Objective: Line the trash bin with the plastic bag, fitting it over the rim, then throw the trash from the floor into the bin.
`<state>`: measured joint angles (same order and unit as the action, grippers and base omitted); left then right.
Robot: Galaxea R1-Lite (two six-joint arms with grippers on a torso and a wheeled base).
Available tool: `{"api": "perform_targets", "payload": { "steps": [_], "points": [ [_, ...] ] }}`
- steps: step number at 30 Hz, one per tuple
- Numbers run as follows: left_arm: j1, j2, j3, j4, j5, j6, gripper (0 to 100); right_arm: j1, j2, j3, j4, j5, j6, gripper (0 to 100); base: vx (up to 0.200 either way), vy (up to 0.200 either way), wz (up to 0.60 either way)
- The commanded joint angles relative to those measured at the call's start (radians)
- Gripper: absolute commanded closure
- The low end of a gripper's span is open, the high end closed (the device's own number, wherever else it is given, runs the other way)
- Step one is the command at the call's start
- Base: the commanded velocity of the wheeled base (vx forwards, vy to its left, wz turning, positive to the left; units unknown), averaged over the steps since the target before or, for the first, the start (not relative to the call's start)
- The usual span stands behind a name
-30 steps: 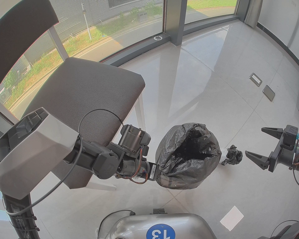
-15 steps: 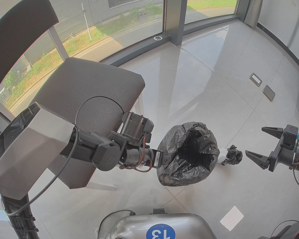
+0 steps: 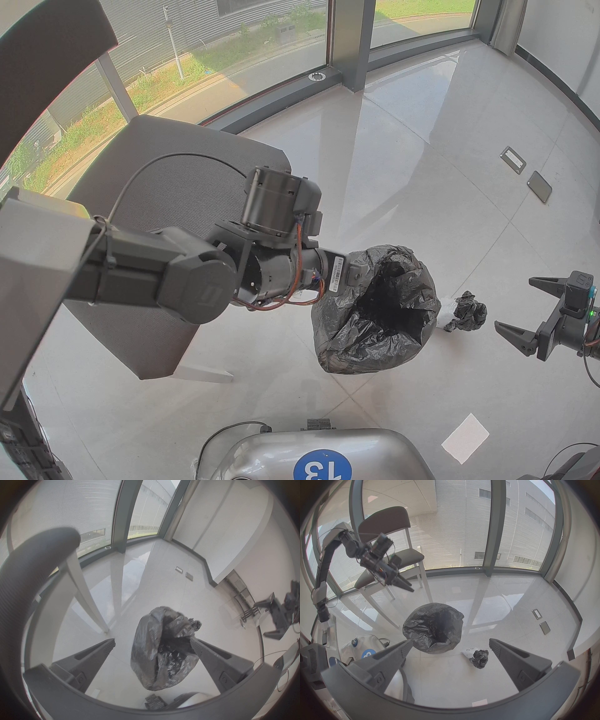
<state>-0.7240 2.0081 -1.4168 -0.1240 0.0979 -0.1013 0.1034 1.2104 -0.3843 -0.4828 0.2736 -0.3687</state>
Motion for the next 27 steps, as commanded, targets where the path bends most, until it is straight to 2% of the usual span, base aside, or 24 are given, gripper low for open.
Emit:
{"api": "perform_targets", "payload": {
  "steps": [1, 5, 10, 14, 21, 27],
  "points": [
    [-0.014, -0.068, 0.033, -0.016, 0.006, -0.021, 0, -0.007, 0.003, 0.002, 0.003, -0.004, -0.002, 0, 0.0, 0.0, 0.0],
    [-0.009, -0.084, 0.084, -0.054, 0.006, -0.014, 0, -0.008, 0.015, -0.01, 0.003, -0.005, -0.015, 0, 0.0, 0.0, 0.0],
    [-0.018, -0.115, 0.139, -0.115, 0.034, 0.008, 0, -0.054, 0.046, -0.007, 0.001, -0.007, -0.091, 0, 0.0, 0.0, 0.0],
    [0.017, -0.141, 0.111, -0.128, 0.034, 0.058, 0, -0.129, 0.136, -0.03, -0.013, -0.005, -0.137, 0, 0.0, 0.0, 0.0],
    [0.075, -0.167, 0.101, -0.178, 0.036, 0.071, 0, -0.137, 0.282, -0.107, -0.005, -0.007, -0.165, 0, 0.0, 0.0, 0.0],
    [0.103, -0.161, 0.03, -0.186, 0.037, 0.075, 0, -0.211, 0.534, -0.255, -0.016, -0.007, -0.182, 0, 0.0, 0.0, 0.0]
  ]
}}
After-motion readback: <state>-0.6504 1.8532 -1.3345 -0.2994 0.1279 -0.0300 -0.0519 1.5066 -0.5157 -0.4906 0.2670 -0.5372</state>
